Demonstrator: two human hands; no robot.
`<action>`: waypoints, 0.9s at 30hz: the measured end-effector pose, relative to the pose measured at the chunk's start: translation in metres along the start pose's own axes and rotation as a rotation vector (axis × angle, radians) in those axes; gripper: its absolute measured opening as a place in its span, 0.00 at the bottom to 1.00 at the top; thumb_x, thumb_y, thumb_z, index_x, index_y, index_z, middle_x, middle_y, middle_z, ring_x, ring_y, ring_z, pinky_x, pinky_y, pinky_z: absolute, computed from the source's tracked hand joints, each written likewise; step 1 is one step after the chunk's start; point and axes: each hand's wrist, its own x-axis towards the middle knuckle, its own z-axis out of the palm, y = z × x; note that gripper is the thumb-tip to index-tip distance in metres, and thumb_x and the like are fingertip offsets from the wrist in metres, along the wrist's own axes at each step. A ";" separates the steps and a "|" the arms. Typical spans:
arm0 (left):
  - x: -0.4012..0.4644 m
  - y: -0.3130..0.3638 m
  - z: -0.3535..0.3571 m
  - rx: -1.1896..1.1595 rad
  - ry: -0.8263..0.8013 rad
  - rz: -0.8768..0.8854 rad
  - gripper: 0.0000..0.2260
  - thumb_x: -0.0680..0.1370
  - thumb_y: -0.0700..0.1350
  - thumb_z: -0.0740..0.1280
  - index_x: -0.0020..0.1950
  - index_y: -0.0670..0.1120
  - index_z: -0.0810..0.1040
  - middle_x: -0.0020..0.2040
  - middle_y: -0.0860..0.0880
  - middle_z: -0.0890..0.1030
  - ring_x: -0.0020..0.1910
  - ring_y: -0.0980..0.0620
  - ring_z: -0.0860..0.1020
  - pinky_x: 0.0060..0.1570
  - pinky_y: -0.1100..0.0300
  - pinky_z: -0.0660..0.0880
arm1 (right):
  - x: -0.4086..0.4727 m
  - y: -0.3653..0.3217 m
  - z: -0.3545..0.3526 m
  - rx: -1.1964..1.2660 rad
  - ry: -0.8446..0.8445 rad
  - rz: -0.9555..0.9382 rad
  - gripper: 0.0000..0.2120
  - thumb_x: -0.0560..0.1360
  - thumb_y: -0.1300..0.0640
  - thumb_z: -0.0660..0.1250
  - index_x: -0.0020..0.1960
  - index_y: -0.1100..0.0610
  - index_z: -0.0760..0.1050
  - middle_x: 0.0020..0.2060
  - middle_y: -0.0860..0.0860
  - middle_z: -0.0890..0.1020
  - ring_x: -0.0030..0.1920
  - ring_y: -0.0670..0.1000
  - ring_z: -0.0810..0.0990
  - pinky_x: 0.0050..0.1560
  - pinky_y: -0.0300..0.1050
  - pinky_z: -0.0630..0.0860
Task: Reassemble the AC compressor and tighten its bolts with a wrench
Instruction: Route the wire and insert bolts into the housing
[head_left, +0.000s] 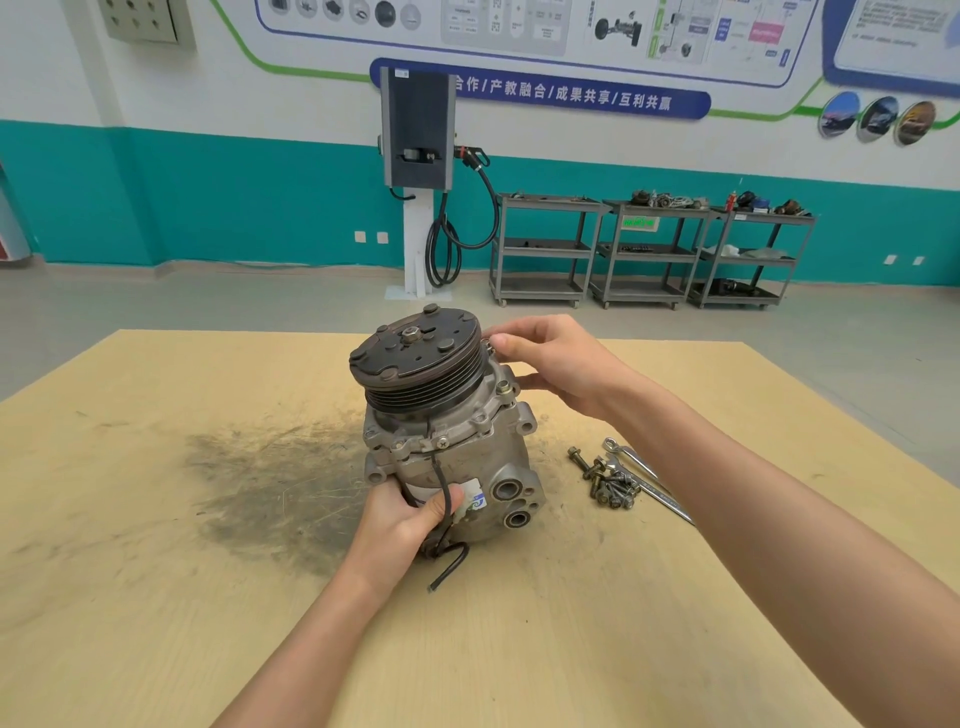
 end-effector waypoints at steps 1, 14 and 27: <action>0.000 0.000 0.000 0.000 -0.001 -0.002 0.19 0.70 0.49 0.69 0.58 0.41 0.81 0.54 0.48 0.85 0.57 0.53 0.81 0.58 0.62 0.75 | 0.000 -0.001 0.001 0.007 -0.017 0.002 0.07 0.79 0.61 0.65 0.53 0.55 0.81 0.46 0.51 0.85 0.45 0.46 0.82 0.41 0.41 0.79; -0.001 0.003 0.001 -0.004 -0.013 -0.014 0.15 0.70 0.48 0.69 0.55 0.46 0.82 0.51 0.53 0.86 0.55 0.56 0.82 0.52 0.68 0.75 | 0.001 -0.007 0.007 -0.070 0.005 -0.008 0.03 0.77 0.62 0.68 0.50 0.58 0.79 0.44 0.55 0.84 0.43 0.53 0.80 0.44 0.49 0.78; -0.001 0.004 0.002 -0.029 -0.008 -0.016 0.13 0.69 0.48 0.70 0.53 0.48 0.82 0.50 0.54 0.86 0.54 0.57 0.82 0.52 0.68 0.75 | -0.001 -0.013 0.007 -0.019 -0.064 0.006 0.04 0.79 0.64 0.64 0.51 0.60 0.77 0.42 0.54 0.82 0.38 0.48 0.79 0.37 0.40 0.76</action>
